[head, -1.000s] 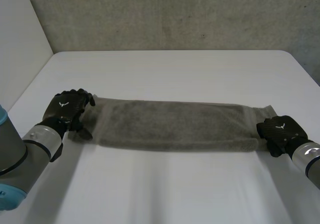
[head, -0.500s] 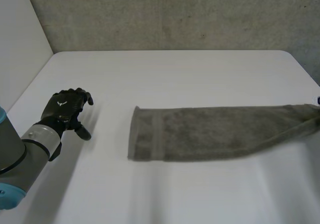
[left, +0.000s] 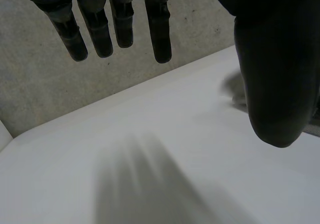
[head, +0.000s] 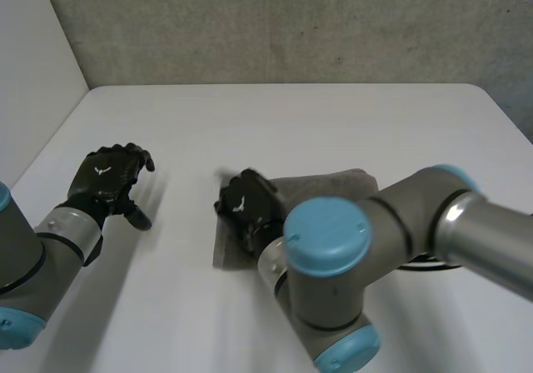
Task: Fold the towel.
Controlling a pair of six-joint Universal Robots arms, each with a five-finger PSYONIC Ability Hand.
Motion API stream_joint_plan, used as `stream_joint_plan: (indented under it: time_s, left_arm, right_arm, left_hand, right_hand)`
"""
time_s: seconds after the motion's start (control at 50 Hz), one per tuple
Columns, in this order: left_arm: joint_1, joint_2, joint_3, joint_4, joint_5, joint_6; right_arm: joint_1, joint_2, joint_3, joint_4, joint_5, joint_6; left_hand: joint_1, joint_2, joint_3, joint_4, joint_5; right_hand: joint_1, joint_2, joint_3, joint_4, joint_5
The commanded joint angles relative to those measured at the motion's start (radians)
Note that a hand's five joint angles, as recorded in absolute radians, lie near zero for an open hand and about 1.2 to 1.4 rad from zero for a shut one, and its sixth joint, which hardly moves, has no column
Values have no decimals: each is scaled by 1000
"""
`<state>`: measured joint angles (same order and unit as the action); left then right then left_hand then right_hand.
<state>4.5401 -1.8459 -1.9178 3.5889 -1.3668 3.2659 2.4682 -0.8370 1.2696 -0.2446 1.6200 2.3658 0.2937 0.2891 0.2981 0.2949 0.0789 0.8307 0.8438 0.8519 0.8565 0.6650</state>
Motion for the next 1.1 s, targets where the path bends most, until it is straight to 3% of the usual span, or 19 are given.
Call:
stream_joint_plan:
  time_s: [0.02,0.06,0.18,0.22,0.32,0.44,0.62,0.78,0.84,0.88,0.92,0.96,1.1]
  left_arm:
    - [-4,-1,0,-1,2,0]
    - [-6,-1,-3,1,3,0]
    - [-10,-1,-4,1,3,0]
    - [-12,-1,-4,1,3,0]
    - [-13,-3,-7,1,2,1]
    - [-18,-3,-17,8,3,5]
    - [-41,-4,-20,21,15,5]
    - [-232,-16,104,8,52,-50]
    - [-262,-26,135,10,54,-80]
    - [-315,-84,207,10,52,-138]
    - [-316,-84,207,10,52,-138]
    - [-401,-175,322,7,45,-169]
    - [-446,-326,474,-41,34,-170]
  right_arm:
    - [-20,15,-13,10,44,10]
    - [-58,-58,14,15,67,58]
    - [-169,-192,99,27,47,179]
    - [-239,-284,198,31,-6,265]
    - [-328,-358,354,27,-87,306]
    - [-463,-375,542,10,-178,320]
    - [-568,-373,659,-76,-229,323]
    - [-583,-375,671,-100,-243,323]
    - [-583,-375,675,-102,-239,323]
    - [-585,-376,680,-104,-238,323]
    - [-572,-382,688,-105,-238,323]
    - [-569,-390,692,-107,-238,323]
    - [-569,-402,705,-114,-236,319]
  left_hand:
    - [-66,-61,-70,-67,-25]
    - [-66,-61,-70,-67,-25]
    - [-66,-61,-70,-67,-25]
    - [-66,-61,-70,-67,-25]
    - [-66,-61,-70,-67,-25]
    - [-66,-61,-70,-67,-25]
    - [-54,-49,-58,-55,-13]
    - [-39,-35,-43,-40,1]
    - [-36,-32,-41,-37,4]
    - [-36,-32,-41,-37,4]
    - [-36,-32,-41,-37,4]
    - [-33,-29,-38,-34,7]
    - [-24,-20,-29,-26,16]
  right_hand:
    - [-484,-498,-506,-510,-493]
    - [-604,-617,-625,-630,-613]
    - [-637,-650,-658,-663,-646]
    - [-625,-639,-647,-651,-634]
    - [-614,-627,-635,-639,-622]
    - [-546,-559,-568,-572,-555]
    - [-358,-371,-379,-384,-367]
    - [-349,-362,-371,-375,-358]
    - [-349,-362,-371,-375,-358]
    - [-349,-362,-371,-375,-358]
    - [-352,-365,-374,-378,-361]
    - [-352,-365,-374,-378,-361]
    - [-352,-365,-374,-378,-361]
